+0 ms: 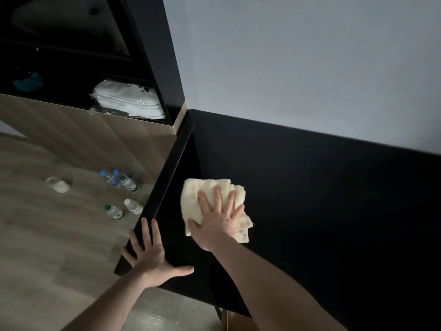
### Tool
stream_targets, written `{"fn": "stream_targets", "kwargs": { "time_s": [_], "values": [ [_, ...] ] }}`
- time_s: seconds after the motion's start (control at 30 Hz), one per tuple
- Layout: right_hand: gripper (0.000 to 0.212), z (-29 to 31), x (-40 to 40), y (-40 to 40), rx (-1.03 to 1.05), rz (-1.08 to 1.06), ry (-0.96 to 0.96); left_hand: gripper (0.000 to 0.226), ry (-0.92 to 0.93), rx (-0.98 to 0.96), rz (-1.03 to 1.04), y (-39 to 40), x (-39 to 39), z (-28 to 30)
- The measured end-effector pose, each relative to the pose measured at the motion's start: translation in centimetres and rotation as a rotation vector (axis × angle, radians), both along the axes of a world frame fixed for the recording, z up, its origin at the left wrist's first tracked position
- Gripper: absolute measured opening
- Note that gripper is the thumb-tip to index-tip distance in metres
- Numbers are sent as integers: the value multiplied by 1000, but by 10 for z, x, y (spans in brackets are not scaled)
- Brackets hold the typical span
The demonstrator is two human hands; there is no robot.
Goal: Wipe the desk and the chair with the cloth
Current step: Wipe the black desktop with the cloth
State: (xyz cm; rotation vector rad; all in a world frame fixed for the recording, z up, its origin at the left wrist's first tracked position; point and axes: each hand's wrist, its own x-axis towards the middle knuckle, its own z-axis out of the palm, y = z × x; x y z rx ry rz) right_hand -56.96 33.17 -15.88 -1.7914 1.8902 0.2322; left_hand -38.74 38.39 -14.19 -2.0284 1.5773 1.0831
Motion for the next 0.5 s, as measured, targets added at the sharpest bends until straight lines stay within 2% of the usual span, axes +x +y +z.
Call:
{"fn": "stream_targets", "kwargs": {
  "time_s": [0.23,0.5],
  "values": [
    [85,-2,44,-26,-1,253,-62,183,0,0,-1,-2,5,-3],
    [88,-7,-19,24,-42,265,-86,176,-83,2,-16,-4,0,0]
  ]
}}
